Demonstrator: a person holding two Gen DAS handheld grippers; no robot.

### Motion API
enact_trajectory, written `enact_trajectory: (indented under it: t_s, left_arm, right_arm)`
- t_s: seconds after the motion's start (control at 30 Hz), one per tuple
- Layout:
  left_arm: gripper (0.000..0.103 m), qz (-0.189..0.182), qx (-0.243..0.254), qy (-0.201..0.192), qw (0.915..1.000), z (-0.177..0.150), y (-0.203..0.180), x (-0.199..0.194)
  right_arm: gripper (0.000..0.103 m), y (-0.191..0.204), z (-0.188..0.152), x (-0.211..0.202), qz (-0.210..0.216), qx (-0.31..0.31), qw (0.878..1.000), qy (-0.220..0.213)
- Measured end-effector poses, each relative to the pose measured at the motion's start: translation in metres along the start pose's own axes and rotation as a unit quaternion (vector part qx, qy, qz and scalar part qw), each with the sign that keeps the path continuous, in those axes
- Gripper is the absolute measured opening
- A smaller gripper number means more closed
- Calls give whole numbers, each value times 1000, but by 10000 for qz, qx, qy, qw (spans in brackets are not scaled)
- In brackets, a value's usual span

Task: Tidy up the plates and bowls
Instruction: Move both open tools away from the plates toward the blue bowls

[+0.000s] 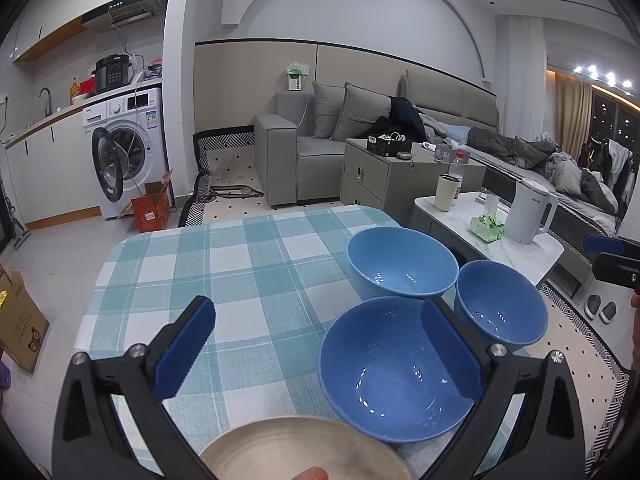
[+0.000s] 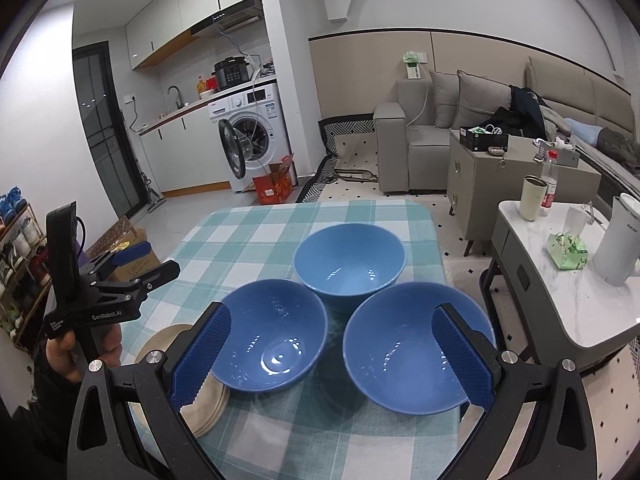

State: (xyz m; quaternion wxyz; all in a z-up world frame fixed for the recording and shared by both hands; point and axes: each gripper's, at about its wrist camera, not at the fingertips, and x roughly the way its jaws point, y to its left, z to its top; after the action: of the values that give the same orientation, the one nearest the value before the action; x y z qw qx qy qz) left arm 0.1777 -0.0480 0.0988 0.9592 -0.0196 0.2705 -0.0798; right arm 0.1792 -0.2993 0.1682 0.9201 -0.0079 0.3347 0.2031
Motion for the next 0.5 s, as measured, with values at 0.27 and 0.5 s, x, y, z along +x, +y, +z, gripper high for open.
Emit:
enact_trajectory:
  t_s: [0.27, 0.5]
  left_arm:
    - [103, -52, 23, 5, 10000, 16, -9, 20]
    - [103, -78, 55, 159, 9998, 28, -15, 37]
  right_arm:
    - [102, -16, 15, 13, -16, 165, 9998, 111]
    - [102, -29, 23, 27, -4, 275, 9995, 173]
